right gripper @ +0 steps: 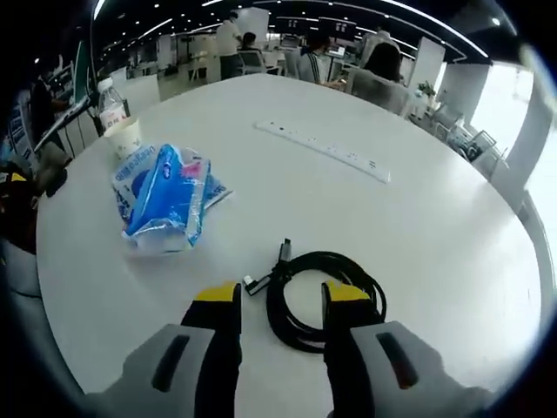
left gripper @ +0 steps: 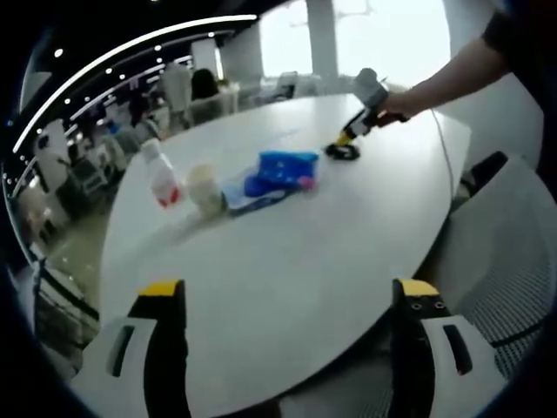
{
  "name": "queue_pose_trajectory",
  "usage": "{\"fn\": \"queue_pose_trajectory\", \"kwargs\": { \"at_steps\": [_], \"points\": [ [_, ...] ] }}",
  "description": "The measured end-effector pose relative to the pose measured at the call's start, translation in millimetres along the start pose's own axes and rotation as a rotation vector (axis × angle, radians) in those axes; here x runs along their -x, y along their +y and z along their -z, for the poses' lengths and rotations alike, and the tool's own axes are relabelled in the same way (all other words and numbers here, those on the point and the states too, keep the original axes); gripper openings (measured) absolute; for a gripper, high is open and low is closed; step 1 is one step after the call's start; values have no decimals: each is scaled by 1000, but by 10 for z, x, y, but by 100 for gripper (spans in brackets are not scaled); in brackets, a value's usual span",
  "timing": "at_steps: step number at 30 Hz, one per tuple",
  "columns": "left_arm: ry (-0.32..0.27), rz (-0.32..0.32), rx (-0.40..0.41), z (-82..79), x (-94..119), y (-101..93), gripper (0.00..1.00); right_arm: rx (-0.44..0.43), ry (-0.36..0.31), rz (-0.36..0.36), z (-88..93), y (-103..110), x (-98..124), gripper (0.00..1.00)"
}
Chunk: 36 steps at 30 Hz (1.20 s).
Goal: Arrange the tabletop items into an orderly group along one side of the table until the central work area is clear of visible clutter.
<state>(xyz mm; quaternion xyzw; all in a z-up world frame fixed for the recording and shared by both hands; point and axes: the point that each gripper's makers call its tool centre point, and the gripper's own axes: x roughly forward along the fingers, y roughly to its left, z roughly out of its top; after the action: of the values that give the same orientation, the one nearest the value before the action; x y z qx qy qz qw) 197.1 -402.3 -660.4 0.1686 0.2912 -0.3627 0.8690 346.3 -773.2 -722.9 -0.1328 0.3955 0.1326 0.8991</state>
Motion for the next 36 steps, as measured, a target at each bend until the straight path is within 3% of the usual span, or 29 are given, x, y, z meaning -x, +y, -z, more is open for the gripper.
{"fn": "queue_pose_trajectory", "kwargs": {
  "at_steps": [17,31,34,36],
  "points": [
    [18,-12,4,40,-11,14,95,-39,48,-22,289,-54,-122,31],
    [44,-14,-1,86,-28,18,93,-66,17,-79,285,-11,-249,17],
    [50,-14,1,96,-29,18,92,37,-9,-85,244,16,-273,12],
    [51,-13,0,98,-31,18,92,31,11,-93,263,60,-272,9]
  ]
}}
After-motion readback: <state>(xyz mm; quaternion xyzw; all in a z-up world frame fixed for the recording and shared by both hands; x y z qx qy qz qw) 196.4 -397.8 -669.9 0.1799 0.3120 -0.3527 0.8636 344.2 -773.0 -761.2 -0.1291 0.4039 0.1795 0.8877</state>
